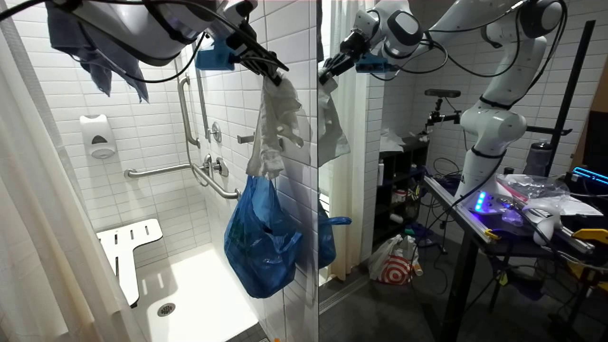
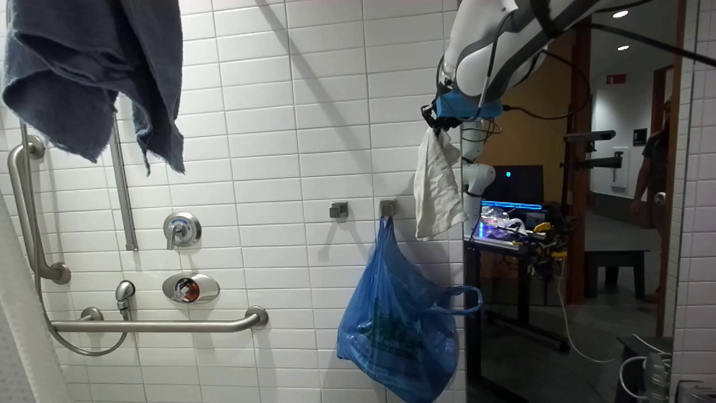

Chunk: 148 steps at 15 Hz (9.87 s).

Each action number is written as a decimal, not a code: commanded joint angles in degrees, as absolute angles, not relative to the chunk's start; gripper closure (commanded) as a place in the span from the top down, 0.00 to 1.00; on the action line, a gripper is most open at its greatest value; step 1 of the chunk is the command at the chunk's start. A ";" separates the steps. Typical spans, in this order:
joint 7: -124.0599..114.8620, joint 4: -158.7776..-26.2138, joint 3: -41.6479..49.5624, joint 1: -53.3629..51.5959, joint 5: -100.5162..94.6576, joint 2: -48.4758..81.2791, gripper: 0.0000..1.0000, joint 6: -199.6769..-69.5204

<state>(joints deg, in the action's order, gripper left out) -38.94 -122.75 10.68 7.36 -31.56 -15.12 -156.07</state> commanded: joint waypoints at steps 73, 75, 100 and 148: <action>-39.43 -121.07 7.39 6.34 -32.94 -7.85 0.01 -155.04; -39.35 -121.10 7.30 6.37 -32.77 -7.42 0.01 -154.41; -38.79 -120.75 5.86 8.51 -34.51 -4.32 0.06 -150.70; -38.69 -120.83 6.30 8.49 -33.52 -3.01 0.99 -150.58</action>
<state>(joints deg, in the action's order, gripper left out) -39.09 -120.98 6.54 8.26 -34.49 -3.03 -150.75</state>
